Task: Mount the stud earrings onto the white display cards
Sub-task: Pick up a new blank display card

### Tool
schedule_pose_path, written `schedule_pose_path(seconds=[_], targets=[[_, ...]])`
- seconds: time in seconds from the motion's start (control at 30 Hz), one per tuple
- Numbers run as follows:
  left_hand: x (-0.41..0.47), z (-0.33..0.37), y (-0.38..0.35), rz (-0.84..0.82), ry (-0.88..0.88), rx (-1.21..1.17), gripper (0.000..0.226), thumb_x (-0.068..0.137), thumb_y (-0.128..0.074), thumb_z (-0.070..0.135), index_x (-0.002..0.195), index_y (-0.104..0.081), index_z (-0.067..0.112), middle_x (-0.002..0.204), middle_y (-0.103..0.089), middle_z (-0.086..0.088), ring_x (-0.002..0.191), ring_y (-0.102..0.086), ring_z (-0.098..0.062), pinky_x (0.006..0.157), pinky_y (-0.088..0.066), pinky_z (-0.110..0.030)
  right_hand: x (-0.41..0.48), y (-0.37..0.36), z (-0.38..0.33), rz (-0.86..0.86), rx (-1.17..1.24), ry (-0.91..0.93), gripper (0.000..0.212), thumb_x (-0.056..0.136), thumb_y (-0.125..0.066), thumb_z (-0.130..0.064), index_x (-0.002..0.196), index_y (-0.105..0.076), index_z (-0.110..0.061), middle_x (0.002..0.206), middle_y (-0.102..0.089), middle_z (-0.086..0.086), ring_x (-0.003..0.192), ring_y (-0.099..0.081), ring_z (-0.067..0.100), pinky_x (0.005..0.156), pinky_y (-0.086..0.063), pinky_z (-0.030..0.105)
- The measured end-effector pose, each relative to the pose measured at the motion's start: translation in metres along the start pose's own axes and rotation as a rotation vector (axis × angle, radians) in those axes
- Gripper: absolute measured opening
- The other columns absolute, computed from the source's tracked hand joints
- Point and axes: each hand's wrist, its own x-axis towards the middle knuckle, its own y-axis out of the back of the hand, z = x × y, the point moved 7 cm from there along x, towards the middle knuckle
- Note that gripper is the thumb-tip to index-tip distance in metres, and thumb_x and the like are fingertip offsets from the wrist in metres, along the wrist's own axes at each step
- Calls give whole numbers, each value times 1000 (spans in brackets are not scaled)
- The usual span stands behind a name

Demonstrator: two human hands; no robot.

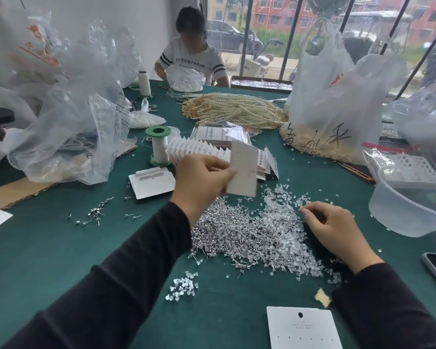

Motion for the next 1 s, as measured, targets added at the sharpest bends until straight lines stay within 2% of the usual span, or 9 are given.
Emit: schedule_pose_path(seconds=[0.13, 0.27, 0.33, 0.4, 0.5, 0.6, 0.7, 0.87, 1.0], targets=[[-17, -33, -59, -138, 506, -469, 14, 81, -59, -1, 95, -56, -3, 84, -67, -18, 54, -66, -20, 49, -54, -24, -1, -5, -8, -29, -19, 52, 10, 88, -60, -19, 86, -69, -14, 74, -66, -4, 66, -58, 7, 59, -43, 15], [-29, -45, -91, -176, 639, -705, 22, 83, -57, -3, 104, -52, -5, 89, -65, -19, 60, -67, -22, 53, -56, -25, -3, 3, -23, -23, 313, 68, 40, 85, -45, -57, 90, -65, -22, 83, -67, -6, 78, -64, 8, 68, -50, 19], [-33, -46, -98, -215, 566, -696, 22, 82, -60, -2, 102, -53, -3, 91, -65, -17, 66, -67, -20, 58, -57, -24, -4, 2, -32, -40, 586, 49, 52, 76, -50, -68, 93, -65, -21, 85, -69, -6, 79, -64, 5, 72, -51, 17], [-32, -40, -98, -289, 415, -561, 19, 79, -66, 5, 98, -60, 4, 90, -66, -13, 69, -66, -17, 64, -57, -23, -5, 2, -34, 24, 788, 6, 34, 75, -64, -47, 91, -64, -17, 82, -70, -6, 77, -64, 10, 71, -53, 23], [-22, -23, -85, -391, 14, 243, 36, 71, -74, 36, 100, -63, 18, 96, -65, 2, 87, -58, -12, 81, -52, -28, -6, 2, -27, 139, 991, -131, 7, 79, -61, -17, 85, -62, -13, 78, -67, -1, 73, -62, 15, 65, -55, 26], [-23, -27, -85, -539, -255, 1058, 64, 68, -62, 62, 117, -57, 21, 114, -52, 2, 108, -40, -17, 100, -33, -40, -7, 6, -10, 217, 1083, -299, 7, 88, -56, -9, 85, -60, -13, 82, -64, 1, 72, -61, 12, 57, -53, 21], [-32, -41, -84, -611, -172, 941, 47, 75, -61, 56, 111, -61, 26, 114, -51, 3, 110, -40, -16, 102, -29, -41, -7, 6, 1, 273, 1028, -381, 10, 90, -54, -9, 84, -60, -15, 82, -63, 1, 72, -57, 12, 58, -48, 22], [-31, -35, -79, -419, -188, 683, 11, 81, -66, 32, 85, -69, 23, 101, -58, 4, 102, -48, -14, 98, -35, -33, -8, -2, -5, 206, 943, -363, 8, 90, -56, -11, 85, -62, -15, 80, -67, -2, 70, -61, 9, 61, -50, 22], [-23, -29, -65, -305, -176, 557, 9, 78, -69, 31, 79, -72, 22, 75, -56, 15, 74, -48, -3, 74, -38, -13, -10, -3, -12, 173, 926, -308, 7, 88, -58, -11, 85, -62, -15, 74, -69, -7, 66, -63, 4, 57, -51, 17]])
